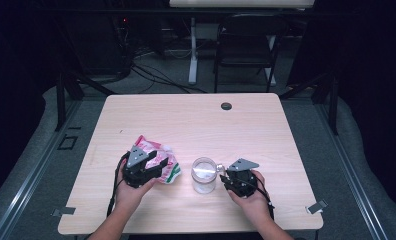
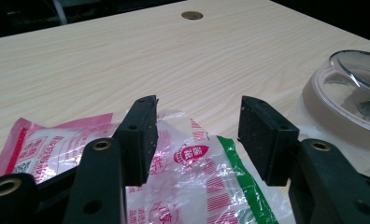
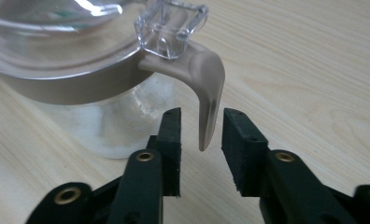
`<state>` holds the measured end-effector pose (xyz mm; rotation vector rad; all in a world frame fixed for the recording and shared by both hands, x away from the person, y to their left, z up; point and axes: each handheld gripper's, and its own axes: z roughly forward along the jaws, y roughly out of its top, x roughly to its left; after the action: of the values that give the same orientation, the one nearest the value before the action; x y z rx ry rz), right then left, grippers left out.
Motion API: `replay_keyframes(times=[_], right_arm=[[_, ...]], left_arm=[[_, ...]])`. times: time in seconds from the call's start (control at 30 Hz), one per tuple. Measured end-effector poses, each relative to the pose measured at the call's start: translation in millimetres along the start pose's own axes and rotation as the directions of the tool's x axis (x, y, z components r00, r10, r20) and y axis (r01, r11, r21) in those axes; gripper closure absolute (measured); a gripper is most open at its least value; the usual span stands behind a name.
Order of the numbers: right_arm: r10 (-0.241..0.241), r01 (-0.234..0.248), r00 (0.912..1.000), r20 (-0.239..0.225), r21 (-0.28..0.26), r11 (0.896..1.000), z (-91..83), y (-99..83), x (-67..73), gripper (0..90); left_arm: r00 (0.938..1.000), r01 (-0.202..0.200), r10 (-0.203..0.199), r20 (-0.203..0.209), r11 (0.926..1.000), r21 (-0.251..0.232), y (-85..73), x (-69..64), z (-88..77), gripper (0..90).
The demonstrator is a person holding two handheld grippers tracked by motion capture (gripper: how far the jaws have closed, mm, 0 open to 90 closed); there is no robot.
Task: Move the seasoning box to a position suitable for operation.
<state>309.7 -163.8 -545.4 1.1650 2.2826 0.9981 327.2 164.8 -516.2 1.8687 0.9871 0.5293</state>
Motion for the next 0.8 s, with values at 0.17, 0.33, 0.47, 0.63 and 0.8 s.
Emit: replay_keyframes(times=[0.17, 0.33, 0.47, 0.63, 0.8], right_arm=[[-0.010, 0.010, 0.9999, 0.003, -0.008, 1.000, -11.5, -1.0, 2.7, 60.0], [0.002, -0.002, 1.0000, 0.001, -0.050, 0.999, -29.0, 5.9, 1.2, 53.7], [0.018, -0.017, 0.9998, 0.010, -0.098, 0.995, -42.1, 17.1, -3.5, 52.2], [0.087, -0.089, 0.9960, -0.016, -0.144, 0.986, -48.9, 35.1, -13.1, 52.3], [0.110, -0.111, 0.9938, -0.019, -0.156, 0.981, -47.6, 52.2, -15.1, 55.1]], left_arm=[[0.9998, 0.018, -0.018, 0.011, 0.9998, -0.009, 0.1, 1.8, -2.5, 45.5], [0.9975, 0.063, -0.064, 0.032, 0.9979, 0.011, 3.6, 4.5, -2.2, 52.3], [0.9962, 0.079, -0.079, 0.037, 0.9968, -0.014, 11.8, 3.7, -2.9, 52.9], [0.9952, 0.084, -0.082, 0.053, 0.9960, -0.031, 26.4, -0.8, -1.9, 50.1], [0.9952, 0.076, -0.073, 0.065, 0.9960, -0.046, 37.1, -9.0, 4.5, 41.4]])
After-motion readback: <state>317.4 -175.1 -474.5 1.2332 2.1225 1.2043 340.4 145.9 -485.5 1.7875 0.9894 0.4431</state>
